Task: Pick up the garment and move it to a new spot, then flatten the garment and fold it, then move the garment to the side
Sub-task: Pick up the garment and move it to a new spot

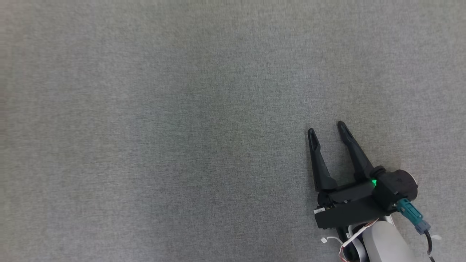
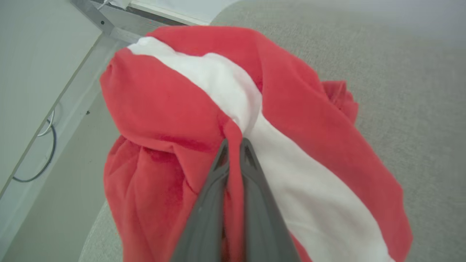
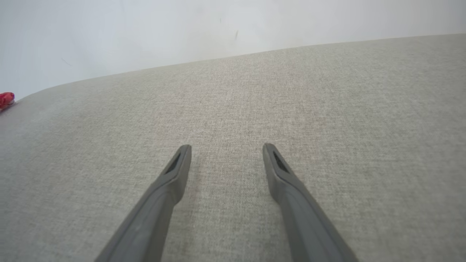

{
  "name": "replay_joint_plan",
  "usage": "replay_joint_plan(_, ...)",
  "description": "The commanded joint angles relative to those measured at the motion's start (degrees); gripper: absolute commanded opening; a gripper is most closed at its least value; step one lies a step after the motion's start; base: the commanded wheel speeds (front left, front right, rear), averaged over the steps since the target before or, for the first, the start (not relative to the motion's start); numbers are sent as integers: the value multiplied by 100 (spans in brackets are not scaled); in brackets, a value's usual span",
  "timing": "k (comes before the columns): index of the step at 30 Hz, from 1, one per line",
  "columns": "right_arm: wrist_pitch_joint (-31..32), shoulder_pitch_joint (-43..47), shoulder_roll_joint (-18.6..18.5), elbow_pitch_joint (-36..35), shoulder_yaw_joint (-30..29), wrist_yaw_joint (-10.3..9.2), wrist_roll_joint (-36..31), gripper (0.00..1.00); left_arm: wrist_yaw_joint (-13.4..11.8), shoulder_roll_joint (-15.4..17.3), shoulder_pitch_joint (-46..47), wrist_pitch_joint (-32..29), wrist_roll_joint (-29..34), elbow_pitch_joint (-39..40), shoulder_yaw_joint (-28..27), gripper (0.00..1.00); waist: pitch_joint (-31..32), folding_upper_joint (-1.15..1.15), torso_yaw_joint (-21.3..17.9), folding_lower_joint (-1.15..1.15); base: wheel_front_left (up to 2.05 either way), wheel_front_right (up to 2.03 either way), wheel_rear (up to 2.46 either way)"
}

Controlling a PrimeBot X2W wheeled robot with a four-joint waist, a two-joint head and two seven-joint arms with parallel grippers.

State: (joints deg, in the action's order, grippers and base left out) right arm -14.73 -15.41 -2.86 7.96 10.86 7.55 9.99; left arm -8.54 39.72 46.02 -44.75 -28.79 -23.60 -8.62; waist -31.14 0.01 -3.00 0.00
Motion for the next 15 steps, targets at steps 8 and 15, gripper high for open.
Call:
replay_joint_plan(8,-49,177,-5,303,-6,-12,209,100,617,-5,1013,390,-59,-235,386,0,938,-1,244,0,0,0,0)
replay_joint_plan(15,-53,488,-6,409,-74,-12,369,100,710,-758,1757,212,-17,207,1085,0,1720,-1,265,0,0,0,0)
